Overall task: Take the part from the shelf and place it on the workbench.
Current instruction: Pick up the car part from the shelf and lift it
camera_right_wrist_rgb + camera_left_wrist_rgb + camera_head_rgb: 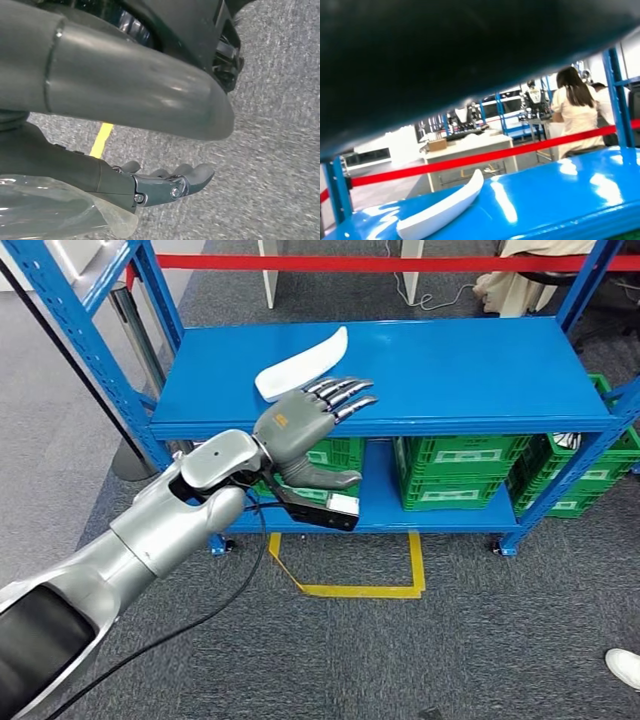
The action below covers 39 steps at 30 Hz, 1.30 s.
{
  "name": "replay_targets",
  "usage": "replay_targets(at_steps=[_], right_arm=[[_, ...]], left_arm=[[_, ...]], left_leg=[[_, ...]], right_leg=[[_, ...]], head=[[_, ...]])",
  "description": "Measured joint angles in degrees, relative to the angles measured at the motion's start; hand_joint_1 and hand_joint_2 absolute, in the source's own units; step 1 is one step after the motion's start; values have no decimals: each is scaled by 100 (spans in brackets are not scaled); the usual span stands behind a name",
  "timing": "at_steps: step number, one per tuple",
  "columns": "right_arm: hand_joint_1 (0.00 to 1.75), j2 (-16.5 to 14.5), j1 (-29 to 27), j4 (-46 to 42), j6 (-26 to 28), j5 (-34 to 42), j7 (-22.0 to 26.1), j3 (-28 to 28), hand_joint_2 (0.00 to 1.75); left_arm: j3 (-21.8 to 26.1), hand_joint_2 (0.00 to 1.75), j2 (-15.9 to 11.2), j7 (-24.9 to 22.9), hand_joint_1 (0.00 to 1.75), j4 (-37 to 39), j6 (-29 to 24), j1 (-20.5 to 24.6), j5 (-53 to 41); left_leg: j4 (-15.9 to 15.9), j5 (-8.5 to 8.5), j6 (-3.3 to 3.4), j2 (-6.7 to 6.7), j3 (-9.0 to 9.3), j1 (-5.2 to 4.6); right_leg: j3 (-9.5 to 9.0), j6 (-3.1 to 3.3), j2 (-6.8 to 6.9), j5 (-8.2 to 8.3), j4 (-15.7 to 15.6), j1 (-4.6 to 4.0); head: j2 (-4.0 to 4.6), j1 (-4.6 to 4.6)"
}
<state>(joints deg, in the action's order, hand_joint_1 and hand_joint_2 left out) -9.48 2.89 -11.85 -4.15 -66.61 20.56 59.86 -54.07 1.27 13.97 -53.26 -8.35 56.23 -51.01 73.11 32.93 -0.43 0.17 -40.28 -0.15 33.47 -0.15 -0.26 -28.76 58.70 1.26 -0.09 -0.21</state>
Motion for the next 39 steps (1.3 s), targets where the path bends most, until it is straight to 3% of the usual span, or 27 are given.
replay_targets(at_steps=[2,3,4,6,7,10,12,13,15,17,20,22,26,27,28,30,32,34,37,39], right_arm=[[0,1,-9,0,0,-11,-8,-3,0],[0,1,-15,0,-2,-22,-11,-5,0],[0,-1,-19,4,-6,-36,-15,-14,0],[0,-4,-13,13,-17,-65,-9,-38,0],[0,-6,-4,17,-21,-74,-4,-49,0],[0,-5,6,17,-21,-82,3,-58,0],[0,-4,-18,17,-20,-86,3,-66,0],[0,-3,-32,17,-20,-89,3,-71,0],[0,-2,-54,21,-20,-91,3,-80,0],[0,-3,-55,32,-21,-93,3,-90,0],[0,-2,-49,39,-22,-100,3,-99,0],[0,0,-39,39,-22,-103,6,-101,0],[0,1,-19,39,-22,-121,10,-104,0],[0,1,-21,39,-22,-130,11,-105,0],[0,1,-21,39,-22,-137,13,-105,0],[0,-2,-18,41,-22,-146,17,-108,0],[0,-5,-16,45,-22,-149,21,-111,0],[0,-7,-14,48,-24,-150,24,-120,0],[0,-3,0,48,-24,-155,30,-136,0],[0,1,13,48,-24,-157,33,-140,0]], left_arm=[[0,0,-1,0,0,4,-1,-23,2],[0,0,-3,0,0,7,-1,-37,3],[1,0,-2,0,0,9,-2,-47,5],[19,0,6,0,0,9,-2,-31,4],[26,0,14,0,0,9,-2,-13,2],[14,0,31,0,0,8,-3,-25,-10],[3,0,32,0,0,9,-2,-83,-14],[1,0,32,1,0,10,-2,-101,-10],[-1,0,32,6,0,12,-2,-113,0],[-3,0,33,22,0,19,4,-118,12],[4,0,39,54,0,23,11,-123,31],[14,0,40,72,0,22,14,-112,45],[4,0,25,90,0,24,54,-169,62],[1,0,21,95,0,24,60,-184,65],[-1,0,17,99,0,24,62,-190,69],[-1,0,13,105,0,24,62,-189,78],[-3,0,11,107,0,24,65,-187,87],[-3,0,14,114,0,24,69,-183,96],[5,0,30,123,0,19,74,-162,110],[1,0,49,137,0,17,95,-139,122]], left_leg=[[166,40,0,0,-163,1],[122,-52,17,0,-228,-1],[-236,-316,82,-2,-198,-38],[-1213,-831,256,-18,157,-83],[-1585,-968,337,-26,337,-101],[-1665,-838,385,-37,523,-82],[-1661,-718,365,-43,651,-77],[-1655,-649,347,-46,736,-70],[-1621,-493,293,-47,913,-61],[-1571,-363,229,-49,991,-64],[-1504,-282,152,-52,996,-54],[-1191,-255,101,-49,841,-38],[37,125,-1,-44,3,8],[83,117,3,-44,-115,10],[-67,-21,21,-44,-141,7],[-782,-599,99,-45,6,-24],[-1344,-958,184,-46,164,-72],[-1449,-966,241,-57,213,-106],[-1608,-983,292,-59,367,-58],[-1693,-961,330,-54,457,-34]], right_leg=[[-57,-2,-11,-46,0,-1],[-130,-4,-25,-100,-1,-3],[-248,-37,-37,-202,-29,1],[-418,-149,-39,-346,66,3],[-367,-204,-33,-403,252,2],[314,-250,-26,-664,1182,-7],[645,-281,-23,-750,1326,1],[685,-298,-21,-606,1134,10],[625,-332,-2,9,480,33],[538,-274,15,392,63,28],[442,-111,7,396,29,-1],[348,-50,9,341,2,15],[139,14,-4,178,-12,7],[77,15,-14,131,-12,3],[12,14,-27,85,-12,1],[-106,5,-50,0,-17,1],[-163,-35,-63,-65,-28,7],[-181,-105,-65,-108,-52,15],[-175,-190,-43,-239,3,-16],[116,-221,-26,-476,538,-26]], head=[[0,1],[0,1],[0,-1],[0,4],[0,13],[0,33],[0,34],[0,35],[0,39],[-1,34],[-1,27],[0,13],[0,-8],[0,-8],[0,-9],[0,-7],[0,-8],[0,-11],[0,3],[0,33]])
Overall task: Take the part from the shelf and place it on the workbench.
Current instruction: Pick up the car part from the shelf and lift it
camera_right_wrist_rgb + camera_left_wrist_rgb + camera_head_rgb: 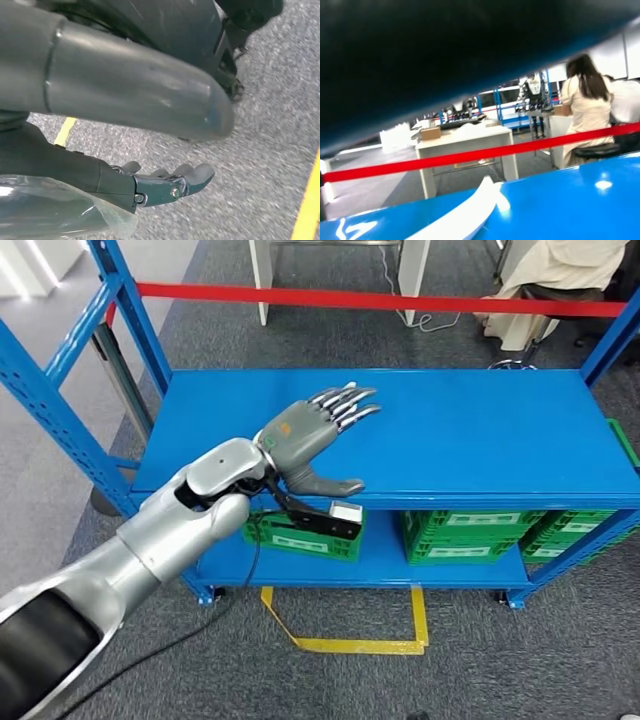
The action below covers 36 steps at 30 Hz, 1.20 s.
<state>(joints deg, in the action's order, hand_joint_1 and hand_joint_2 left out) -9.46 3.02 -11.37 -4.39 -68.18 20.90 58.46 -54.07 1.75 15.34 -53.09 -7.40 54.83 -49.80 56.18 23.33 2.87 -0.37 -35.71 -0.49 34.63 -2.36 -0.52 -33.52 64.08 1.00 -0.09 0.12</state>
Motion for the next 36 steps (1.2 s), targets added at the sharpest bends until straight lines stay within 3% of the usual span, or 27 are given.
replay_targets(at_steps=[2,3,4,6,7,8,13,15,17,18,19,21,23,26,28,29,32,33,34,35,36], right_arm=[[0,1,2,0,0,-1,0,-1,0],[0,2,-5,0,0,-1,0,-1,0],[0,4,-12,0,0,-1,0,-2,0],[0,11,-16,0,1,-1,1,-3,0],[0,13,-14,1,1,-1,2,-3,0],[0,14,-8,2,1,-1,1,-4,0],[0,13,-13,4,0,-4,2,-5,0],[0,13,-9,4,0,-8,3,-6,0],[0,14,-8,3,0,-15,3,-7,0],[0,15,-14,3,1,-18,3,-8,0],[0,15,-20,3,1,-20,3,-8,0],[0,15,-24,3,2,-22,6,-8,0],[0,10,-19,5,3,-23,13,-7,0],[0,5,-9,8,4,-25,21,-7,0],[0,4,-6,8,3,-28,25,-8,0],[0,4,-3,8,3,-29,27,-8,0],[0,4,-3,8,2,-33,30,-8,0],[0,4,-8,9,1,-37,29,-8,0],[0,4,-15,9,1,-42,29,-8,0],[0,4,-22,9,0,-47,28,-8,0],[0,5,-25,9,0,-51,28,-8,0]], left_arm=[[-7,0,8,27,0,0,35,-17,19],[-9,0,8,39,0,0,49,-37,29],[-9,0,8,48,0,0,54,-49,39],[-9,0,8,53,0,0,58,-55,48],[-8,0,8,53,0,0,58,-51,50],[-8,0,8,53,0,0,58,-48,52],[-4,0,3,53,0,-3,97,-30,59],[-4,0,-3,52,0,-4,120,-17,63],[-8,0,-15,49,0,7,139,-40,66],[-9,0,-21,47,0,14,143,-61,67],[-9,0,-27,44,0,20,143,-75,68],[-5,0,-41,39,0,24,143,-79,75],[-1,0,-64,36,0,28,141,-71,83],[3,0,-70,33,0,33,140,-62,84],[11,0,-72,28,0,36,137,-61,82],[13,0,-75,26,0,39,132,-61,82],[7,0,-85,57,0,66,67,-123,121],[10,0,-86,96,0,78,25,-174,157],[21,44,-87,145,0,89,-21,-234,198],[36,87,-87,198,0,96,-68,-296,240],[51,131,-86,249,0,101,-107,-351,280]], left_leg=[[1,57,28,0,27,1],[14,92,25,-3,45,4],[35,134,12,-8,69,12],[104,245,-40,-16,138,37],[156,305,-76,-21,161,36],[199,354,-108,-26,173,31],[365,520,-225,-20,182,22],[889,687,-284,-10,-75,39],[1643,851,-317,-7,-537,55],[1865,830,-315,-6,-719,58],[1887,701,-302,-6,-812,59],[1333,169,-244,-6,-723,49],[741,-152,-171,-6,-510,2],[415,-20,-63,-6,-336,-44],[269,40,-10,-15,-219,-18],[210,58,13,-20,-142,-4],[150,151,54,-29,24,-7],[152,196,55,-34,72,-14],[154,249,56,-41,132,-20],[158,309,53,-47,207,-24],[164,377,45,-52,292,-25]], right_leg=[[477,-35,0,-189,726,7],[635,-59,2,-148,893,13],[680,-85,5,14,835,23],[476,-140,25,513,200,57],[307,-153,34,670,-137,61],[177,-130,42,727,-370,61],[-36,101,32,553,-518,58],[-146,164,38,482,-532,68],[-261,186,36,387,-533,67],[-328,184,29,333,-533,66],[-402,178,20,275,-533,66],[-567,155,0,149,-538,66],[-677,108,-10,39,-566,63],[-738,4,-1,28,-625,67],[-659,-36,12,74,-488,64],[-520,-32,13,71,-275,55],[224,10,13,-186,680,6],[447,9,13,-278,856,-7],[592,3,13,-268,870,-15],[647,0,13,-109,710,-21],[622,1,15,201,395,-24]], head=[[0,7],[0,7],[0,6],[0,8],[0,15],[-1,19],[-1,-32],[-1,-57],[0,-67],[0,-69],[-1,-69],[-1,-69],[0,-64],[-1,-56],[-2,-40],[-2,-29],[-2,-10],[-2,-10],[-2,-10],[-1,-11],[-1,-9]])
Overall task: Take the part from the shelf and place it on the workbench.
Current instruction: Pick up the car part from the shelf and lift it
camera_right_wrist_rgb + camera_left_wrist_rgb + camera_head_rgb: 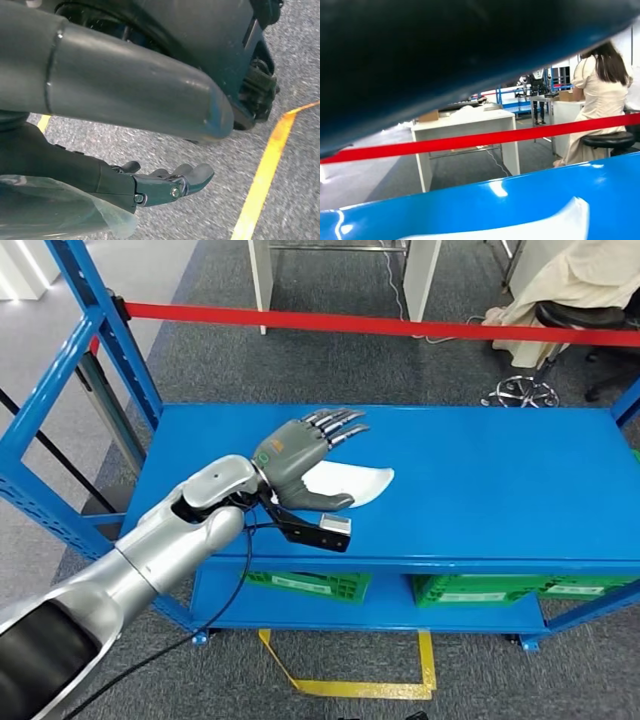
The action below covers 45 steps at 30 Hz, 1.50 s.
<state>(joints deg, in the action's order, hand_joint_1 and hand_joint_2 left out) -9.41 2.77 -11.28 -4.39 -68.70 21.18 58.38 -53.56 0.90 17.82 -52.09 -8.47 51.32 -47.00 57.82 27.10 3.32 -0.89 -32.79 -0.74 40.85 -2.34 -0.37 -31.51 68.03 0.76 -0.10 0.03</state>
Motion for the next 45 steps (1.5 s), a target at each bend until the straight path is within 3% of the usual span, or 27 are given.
replay_targets(at_steps=[1,3,4,6,8,9,11,13,14,15,16,18,21,23,24,26,28,29,30,32,34,38,40,42,43,44,45], right_arm=[[0,1,-5,0,0,-5,-1,0,0],[0,2,8,0,0,-19,-2,-1,0],[0,2,13,0,0,-26,-3,-1,0],[0,3,17,0,1,-38,-4,-1,0],[0,5,14,-1,2,-48,-2,0,0],[0,5,19,-1,2,-52,-1,-1,0],[0,6,28,-1,1,-61,-1,-1,0],[0,6,22,-1,0,-70,-4,0,0],[0,6,20,-1,0,-75,-5,0,0],[0,6,20,-1,0,-77,-7,0,0],[0,5,24,-1,0,-80,-7,-1,0],[0,4,35,0,0,-86,-7,-1,0],[0,4,38,-1,-2,-94,-8,-1,0],[0,7,36,-1,-2,-104,-7,-2,0],[0,9,36,-1,-2,-109,-7,-2,0],[0,11,34,-1,-2,-117,-7,-2,0],[0,13,26,-1,-2,-122,-6,-1,0],[0,14,23,-1,-1,-123,-6,-1,0],[0,16,21,-1,0,-122,-4,0,0],[0,24,29,-2,4,-122,-1,0,0],[0,29,35,-1,8,-122,3,0,0],[0,30,23,-1,14,-120,4,3,0],[0,30,26,-1,15,-119,5,6,0],[0,30,22,0,16,-118,6,7,0],[0,30,18,0,17,-117,5,7,0],[0,30,16,0,18,-116,5,8,0],[0,30,16,-1,19,-114,4,8,0]], left_arm=[[12,175,-1,43,0,4,-21,-44,38],[25,175,-2,120,0,11,12,-91,131],[31,175,-4,157,0,13,66,-114,192],[44,175,-4,234,0,4,228,-157,328],[49,175,-8,309,0,-11,395,-179,458],[45,175,-13,330,0,-15,463,-191,502],[27,175,-35,348,0,-17,558,-240,543],[-3,175,-60,352,0,-17,639,-288,546],[-21,175,-69,353,0,-17,677,-294,545],[-39,175,-75,353,0,-17,716,-287,542],[-53,175,-81,353,0,-17,741,-272,536],[-78,175,-92,351,0,-17,776,-223,518],[-116,175,-120,331,0,-17,791,-187,490],[-139,175,-137,303,0,-17,747,-184,451],[-150,175,-141,290,0,-17,714,-181,426],[-174,175,-152,253,0,-17,644,-187,375],[-193,175,-169,185,0,-13,556,-214,302],[-198,175,-175,143,0,-9,497,-224,253],[-199,175,-181,103,0,-3,433,-229,201],[-194,175,-193,35,0,8,320,-224,108],[-186,175,-207,-13,0,24,243,-219,25],[-163,175,-226,-130,0,76,138,-218,-115],[-142,175,-231,-178,0,106,87,-219,-160],[-135,175,-238,-198,0,145,52,-249,-187],[-133,175,-244,-199,0,167,44,-272,-194],[-130,175,-249,-200,0,186,41,-291,-198],[-121,175,-252,-202,0,202,46,-301,-198]], left_leg=[[6,70,-15,0,71,-1],[29,172,-60,-5,139,-7],[42,199,-87,-5,140,-9],[42,230,-141,-3,150,-9],[296,224,-203,7,23,-3],[597,265,-242,12,-155,12],[1335,502,-315,18,-629,52],[1664,635,-344,22,-931,79],[1549,527,-338,23,-933,83],[1245,308,-321,24,-829,83],[833,54,-292,26,-666,77],[192,-206,-232,30,-403,44],[27,-258,-156,27,-324,14],[-36,-317,-108,32,-279,39],[-66,-335,-90,36,-260,53],[-72,-337,-70,41,-258,50],[-66,-331,-63,43,-258,39],[-60,-328,-63,43,-258,39],[-48,-320,-68,40,-257,41],[1,-289,-102,33,-266,35],[54,-266,-149,24,-287,13],[171,-179,-235,27,-326,20],[664,130,-303,37,-524,39],[1448,487,-343,40,-846,58],[1697,556,-347,41,-945,65],[1729,513,-341,41,-948,69],[1530,369,-326,41,-846,72]], right_leg=[[-62,9,1,358,-354,-4],[-169,58,7,767,-869,-28],[-189,98,9,800,-942,-45],[-256,177,13,804,-967,-50],[-334,222,18,801,-1018,-21],[-374,241,19,790,-1039,-5],[-418,261,17,740,-1044,-3],[-468,260,11,681,-1033,-3],[-501,256,8,655,-1028,-4],[-542,250,4,629,-1024,-5],[-580,243,2,607,-1023,-6],[-615,206,0,579,-1022,-11],[-613,110,2,565,-1038,-8],[-558,52,6,454,-933,-13],[-462,30,9,318,-730,-16],[-135,0,14,-47,-14,-12],[123,-23,16,-199,532,-9],[112,-31,17,-114,502,-7],[-15,-37,20,64,238,-3],[-425,-37,26,390,-553,3],[-663,12,14,472,-963,1],[-690,148,-3,484,-985,6],[-693,200,8,493,-992,19],[-692,218,15,492,-991,19],[-692,219,16,491,-991,19],[-693,219,15,491,-990,19],[-696,219,13,491,-989,19]], head=[[0,2],[0,-2],[-1,-5],[-1,-11],[-1,-30],[-1,-38],[-1,-52],[-1,-52],[-1,-53],[-1,-52],[-1,-51],[-1,-48],[-1,-47],[-1,-35],[-1,-25],[-1,-11],[-1,-13],[-1,-11],[-1,-12],[-1,-8],[-1,-9],[-1,-15],[-1,-29],[-1,-34],[-1,-34],[-1,-34],[-1,-34]])
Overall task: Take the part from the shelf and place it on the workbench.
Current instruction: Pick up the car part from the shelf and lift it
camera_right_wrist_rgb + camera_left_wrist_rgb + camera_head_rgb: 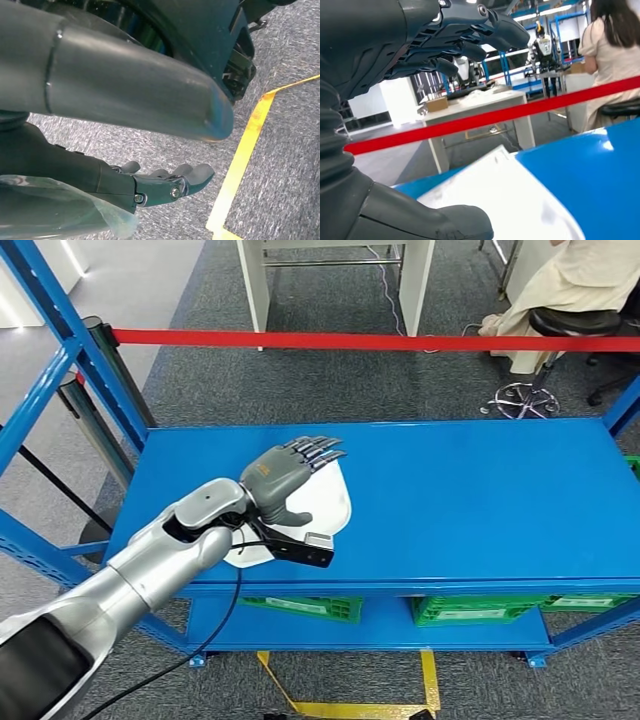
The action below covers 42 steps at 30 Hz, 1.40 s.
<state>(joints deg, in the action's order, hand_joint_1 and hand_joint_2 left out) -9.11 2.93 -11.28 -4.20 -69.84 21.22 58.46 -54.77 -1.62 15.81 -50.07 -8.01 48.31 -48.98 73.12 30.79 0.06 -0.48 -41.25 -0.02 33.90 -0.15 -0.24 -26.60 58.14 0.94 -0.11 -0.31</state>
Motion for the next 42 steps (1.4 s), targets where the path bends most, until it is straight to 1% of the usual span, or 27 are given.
replay_targets(at_steps=[2,3,4,7,9,10,12,13,14,15,17,19,22,24,25,27,28,29,30,32,33,34,35,37,39,40,42], right_arm=[[0,0,3,0,1,7,-1,2,0],[0,0,6,0,1,10,-2,2,0],[0,0,8,1,1,13,-3,3,0],[0,0,5,1,1,23,-9,3,0],[0,0,5,0,1,28,-11,3,0],[0,0,5,0,1,30,-12,3,0],[0,1,2,1,1,33,-13,3,0],[0,2,-2,1,0,34,-13,4,0],[0,2,-5,0,-1,37,-13,6,0],[0,3,-7,-1,-1,38,-13,8,0],[0,5,-2,-1,-2,39,-13,9,0],[0,7,7,0,-2,39,-13,9,0],[0,8,-3,-1,0,38,-15,13,0],[0,8,-2,-1,1,35,-15,15,0],[0,8,3,-1,1,32,-14,16,0],[0,9,5,-2,2,25,-14,16,0],[0,9,3,-2,2,21,-14,16,0],[0,9,1,-2,4,19,-15,16,0],[0,9,0,-2,9,15,-15,16,0],[0,9,2,-2,18,4,-14,16,0],[0,9,5,-2,23,-3,-13,16,0],[0,9,8,-2,28,-7,-11,16,0],[0,9,9,-2,33,-11,-11,16,0],[0,9,8,-2,39,-16,-9,16,0],[0,9,9,-2,43,-20,-4,16,0],[0,9,11,-2,45,-21,-1,16,0],[0,9,10,-2,48,-24,3,16,0]], left_arm=[[33,175,-2,9,0,18,64,15,25],[51,175,-2,18,0,24,126,34,52],[63,175,-3,30,0,30,198,50,84],[92,175,-16,59,0,51,352,69,160],[117,175,-22,71,0,57,399,86,188],[125,175,-23,74,0,59,423,94,196],[128,175,-37,76,0,71,505,93,214],[128,175,-48,80,0,83,552,82,226],[129,175,-60,90,0,95,596,72,247],[131,175,-71,107,0,104,625,65,275],[146,175,-90,165,0,111,658,60,350],[168,175,-108,244,0,104,694,51,437],[180,175,-126,357,0,38,758,-10,585],[190,175,-135,436,0,-61,802,-42,706],[195,175,-139,480,0,-121,826,-56,769],[191,175,-145,554,0,-260,881,-113,888],[183,175,-150,578,0,-333,904,-156,929],[173,175,-154,592,0,-404,919,-198,958],[163,175,-157,599,0,-476,925,-227,974],[155,175,-162,603,0,-634,926,-241,1004],[153,175,-163,603,0,-711,928,-237,1025],[150,175,-163,604,0,-782,931,-234,1048],[143,175,-164,607,0,-845,935,-238,1077],[128,175,-168,615,0,-958,944,-255,1134],[118,175,-164,622,0,-1060,948,-263,1180],[111,175,-157,624,0,-1109,950,-265,1202],[89,175,-148,628,0,-1179,952,-293,1242]], left_leg=[[-779,-362,52,0,386,-6],[-1125,-465,75,-1,547,-17],[-1340,-506,92,-3,642,-30],[-1471,-506,152,-5,675,-44],[-1526,-542,218,3,697,-19],[-1544,-555,241,7,705,-10],[-1543,-558,258,12,698,-21],[-1542,-557,259,14,698,-27],[-1539,-555,259,14,698,-30],[-1534,-552,258,13,699,-31],[-1510,-533,239,6,700,-30],[-1463,-512,198,-1,676,-50],[-1444,-505,136,-1,658,-61],[-1289,-377,79,3,602,-49],[-1046,-227,44,6,502,-39],[-291,143,-8,8,179,-16],[39,260,-21,8,31,-5],[193,270,-24,9,-40,3],[116,163,-17,9,-9,9],[-592,-250,19,9,305,14],[-972,-402,39,9,477,4],[-1251,-483,56,8,600,-5],[-1388,-493,70,6,655,-17],[-1437,-474,109,3,665,-25],[-1486,-500,173,5,684,-6],[-1512,-515,205,8,695,5],[-1519,-519,239,12,697,2]], right_leg=[[-6,-7,-3,-2,1,-3],[1,-23,-4,-2,5,-9],[13,-45,-3,2,7,-13],[49,-141,3,5,-4,-7],[150,-191,6,-146,185,-7],[278,-204,7,-299,448,-6],[632,-224,8,-640,1219,-7],[775,-231,9,-722,1511,-7],[832,-235,9,-701,1613,-8],[772,-233,10,-569,1473,-7],[406,-221,15,-196,721,-5],[90,-191,12,-25,125,-11],[14,-117,-2,-25,15,-20],[5,-54,2,-14,1,-2],[1,-29,8,-10,-6,9],[0,-3,16,-16,-4,10],[-1,-1,18,-18,-3,10],[-3,0,17,-20,-2,10],[-8,-1,14,-21,-1,10],[-25,-12,9,-31,0,10],[-26,-26,7,-35,2,2],[-19,-46,6,-37,5,-6],[-7,-68,6,-35,4,-12],[3,-129,9,-29,-10,-12],[57,-185,15,-117,76,-5],[147,-203,16,-238,261,-5],[479,-218,17,-590,967,-4]], head=[[1,2],[1,2],[1,5],[0,6],[0,20],[0,29],[1,46],[1,45],[2,47],[2,45],[2,46],[2,43],[2,43],[2,29],[2,20],[2,3],[2,4],[2,3],[2,3],[2,4],[2,4],[2,5],[2,8],[2,10],[2,16],[2,23],[2,29]])
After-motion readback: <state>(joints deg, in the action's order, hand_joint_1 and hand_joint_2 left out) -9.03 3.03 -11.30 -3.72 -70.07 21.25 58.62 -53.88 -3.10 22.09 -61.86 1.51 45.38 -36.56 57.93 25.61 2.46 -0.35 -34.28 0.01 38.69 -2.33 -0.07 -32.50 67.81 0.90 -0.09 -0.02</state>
